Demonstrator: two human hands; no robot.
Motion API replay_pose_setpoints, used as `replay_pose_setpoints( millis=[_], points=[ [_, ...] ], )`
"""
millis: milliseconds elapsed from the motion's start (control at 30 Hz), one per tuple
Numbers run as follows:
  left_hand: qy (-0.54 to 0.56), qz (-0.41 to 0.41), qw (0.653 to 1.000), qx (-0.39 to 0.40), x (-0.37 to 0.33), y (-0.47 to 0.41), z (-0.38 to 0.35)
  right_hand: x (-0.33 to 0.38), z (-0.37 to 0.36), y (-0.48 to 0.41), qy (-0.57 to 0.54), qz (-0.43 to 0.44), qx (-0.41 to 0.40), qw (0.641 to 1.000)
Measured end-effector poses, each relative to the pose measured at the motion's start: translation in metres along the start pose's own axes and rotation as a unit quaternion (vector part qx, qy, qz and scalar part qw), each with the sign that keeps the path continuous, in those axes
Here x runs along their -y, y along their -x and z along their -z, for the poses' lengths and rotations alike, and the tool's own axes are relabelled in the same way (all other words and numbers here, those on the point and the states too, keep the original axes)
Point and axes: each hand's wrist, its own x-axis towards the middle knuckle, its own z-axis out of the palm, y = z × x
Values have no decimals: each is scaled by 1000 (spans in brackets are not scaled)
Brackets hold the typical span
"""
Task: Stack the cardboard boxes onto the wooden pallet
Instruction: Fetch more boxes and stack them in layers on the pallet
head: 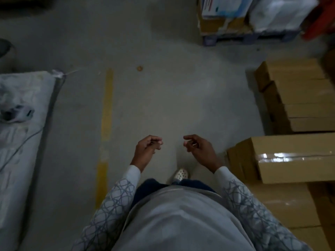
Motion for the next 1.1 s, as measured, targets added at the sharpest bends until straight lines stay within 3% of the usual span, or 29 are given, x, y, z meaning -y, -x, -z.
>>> replay_pose_setpoints(
  millis=[267,533,800,1100],
  points=[
    [16,23,999,32,-86,-205,-20,41,70,-188,-55,-47,-21,997],
    [-39,-4,990,138,-218,-453,-58,86,152,-385,-115,-96,-127,980],
    [-109,-40,951,287,-356,-596,-165,115,248,-496,-173,-132,-225,950],
    [-155,-51,921,354,-430,-726,-338,63,409,-600,-219,-150,-294,918]
  ],
)
